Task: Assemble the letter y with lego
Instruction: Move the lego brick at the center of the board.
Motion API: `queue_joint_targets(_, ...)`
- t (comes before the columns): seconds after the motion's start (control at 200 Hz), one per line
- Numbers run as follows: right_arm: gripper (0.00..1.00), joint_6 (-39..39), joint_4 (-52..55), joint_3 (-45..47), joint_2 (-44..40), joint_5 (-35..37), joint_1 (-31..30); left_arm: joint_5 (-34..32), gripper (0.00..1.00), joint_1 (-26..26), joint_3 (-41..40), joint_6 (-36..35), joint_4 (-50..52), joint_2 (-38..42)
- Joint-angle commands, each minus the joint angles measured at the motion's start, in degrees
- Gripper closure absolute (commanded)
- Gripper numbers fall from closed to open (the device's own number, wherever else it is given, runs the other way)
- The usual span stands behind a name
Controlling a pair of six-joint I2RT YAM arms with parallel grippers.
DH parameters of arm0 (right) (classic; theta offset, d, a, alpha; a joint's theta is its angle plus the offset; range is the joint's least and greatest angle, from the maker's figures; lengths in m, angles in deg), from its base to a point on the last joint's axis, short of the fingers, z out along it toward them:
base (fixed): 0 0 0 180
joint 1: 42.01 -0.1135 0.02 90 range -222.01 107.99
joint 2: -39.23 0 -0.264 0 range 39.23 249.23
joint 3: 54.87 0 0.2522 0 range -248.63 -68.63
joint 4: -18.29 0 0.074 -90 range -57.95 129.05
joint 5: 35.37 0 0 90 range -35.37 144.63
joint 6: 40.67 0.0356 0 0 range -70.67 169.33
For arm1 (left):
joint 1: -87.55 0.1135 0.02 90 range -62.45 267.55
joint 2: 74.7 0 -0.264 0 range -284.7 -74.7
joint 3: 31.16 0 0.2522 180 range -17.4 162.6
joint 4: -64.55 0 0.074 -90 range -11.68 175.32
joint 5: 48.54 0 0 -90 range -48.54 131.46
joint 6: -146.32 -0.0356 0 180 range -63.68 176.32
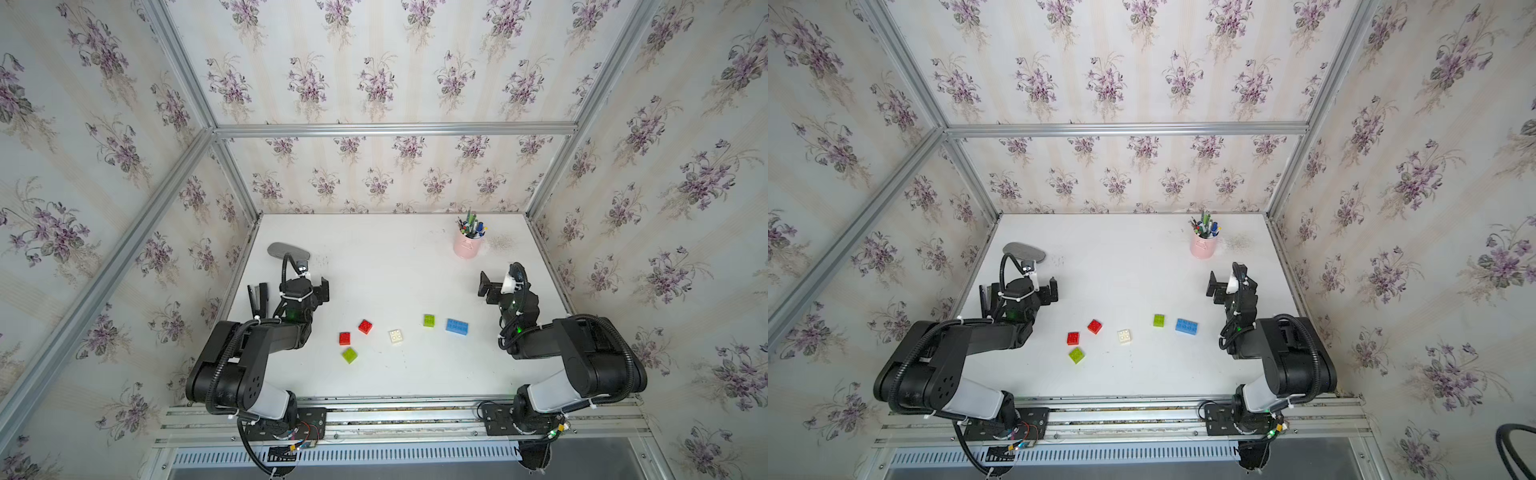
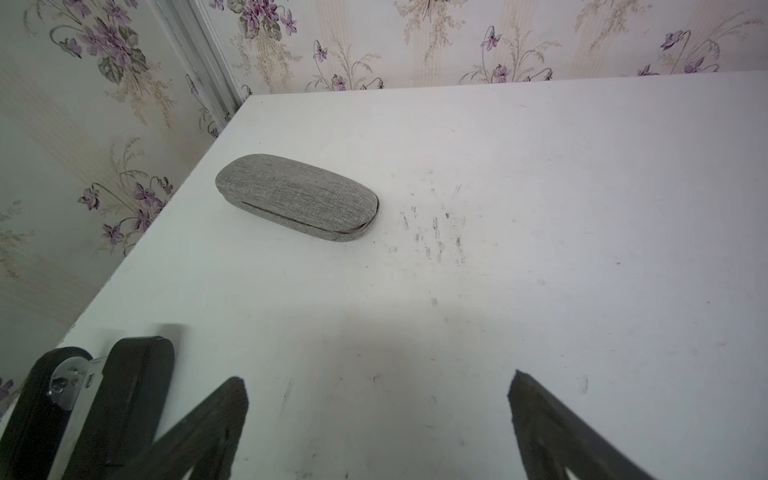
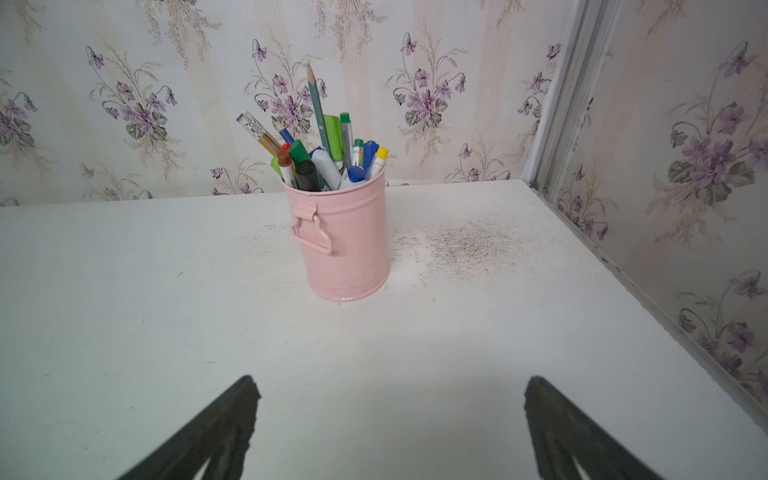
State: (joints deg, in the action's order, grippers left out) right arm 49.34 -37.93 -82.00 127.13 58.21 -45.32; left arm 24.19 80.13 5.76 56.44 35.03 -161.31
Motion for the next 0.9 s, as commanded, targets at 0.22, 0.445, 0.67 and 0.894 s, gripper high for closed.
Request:
queue_joint_targets(0.22, 0.0, -0.07, -1.12, 0.01, -0.05, -0.11, 0.06, -0.48, 0.01, 0.04, -0.11, 0.22, -2.06, 0.2)
queue_joint_targets(0.445, 0.0, -0.01, -1.05, 0.01, -0.08, -0.15, 0.06, -0.48, 0.01, 0.03, -0.07, 0.25, -2.15, 0.12)
queue_joint_targets(0.67, 0.0, 0.26, 3.25, -0.95, -3.42, 0.93, 0.06, -0.3, 0.01, -0.01, 1.27, -0.1, 1.03, 1.95)
queue_joint_targets(0.894, 0.0, 2.78, 23.47, -7.81, -13.71, -5.37, 0.1, -2.03, 0.01, -0.95, 9.36, 2.76, 22.69, 9.08)
